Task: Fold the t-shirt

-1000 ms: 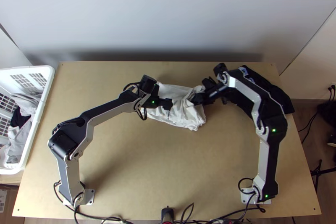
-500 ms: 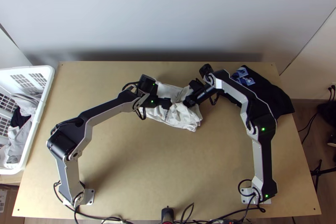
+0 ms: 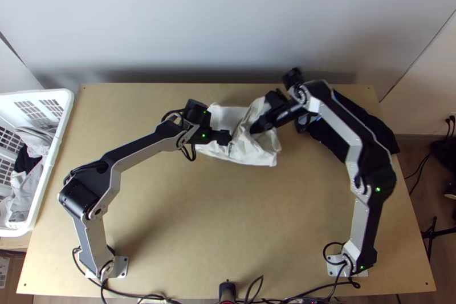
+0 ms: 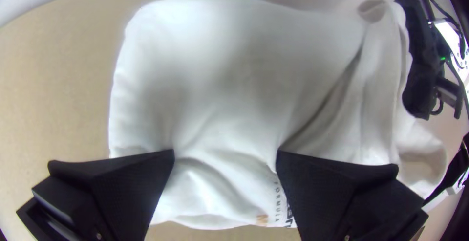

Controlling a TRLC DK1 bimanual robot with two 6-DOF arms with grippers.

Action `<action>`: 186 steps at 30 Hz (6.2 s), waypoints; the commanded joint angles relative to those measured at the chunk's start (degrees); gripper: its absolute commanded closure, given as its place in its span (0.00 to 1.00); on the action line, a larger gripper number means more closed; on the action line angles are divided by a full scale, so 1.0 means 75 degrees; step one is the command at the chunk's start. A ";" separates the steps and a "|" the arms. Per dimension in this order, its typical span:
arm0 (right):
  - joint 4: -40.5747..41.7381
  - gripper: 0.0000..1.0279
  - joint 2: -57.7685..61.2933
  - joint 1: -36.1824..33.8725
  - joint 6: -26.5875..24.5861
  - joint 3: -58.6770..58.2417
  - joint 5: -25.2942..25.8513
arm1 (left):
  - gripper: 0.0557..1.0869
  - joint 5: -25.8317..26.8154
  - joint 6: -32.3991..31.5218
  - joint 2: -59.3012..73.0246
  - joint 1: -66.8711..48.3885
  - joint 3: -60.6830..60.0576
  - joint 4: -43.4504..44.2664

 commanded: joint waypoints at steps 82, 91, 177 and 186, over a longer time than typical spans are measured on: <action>-0.2064 0.98 -0.0846 -0.4350 -0.0497 0.1866 -0.1542 | 0.05 0.2874 -0.4319 -0.0927 0.2003 -0.0776 0.2328; -0.2603 0.98 -0.0858 -0.5123 -0.1153 0.1420 -0.1542 | 0.05 0.2862 -0.4319 -0.0927 0.2003 -0.0764 0.2352; -0.0822 0.10 -0.4373 -0.6096 -0.0567 -0.1287 0.3649 | 0.05 0.2827 -0.4167 -0.1513 0.2390 -0.1198 0.2422; 0.1042 0.09 -0.2369 -0.5100 -0.1165 -0.1064 0.2817 | 0.05 0.2792 -0.4214 -0.1666 0.2425 -0.1233 0.2399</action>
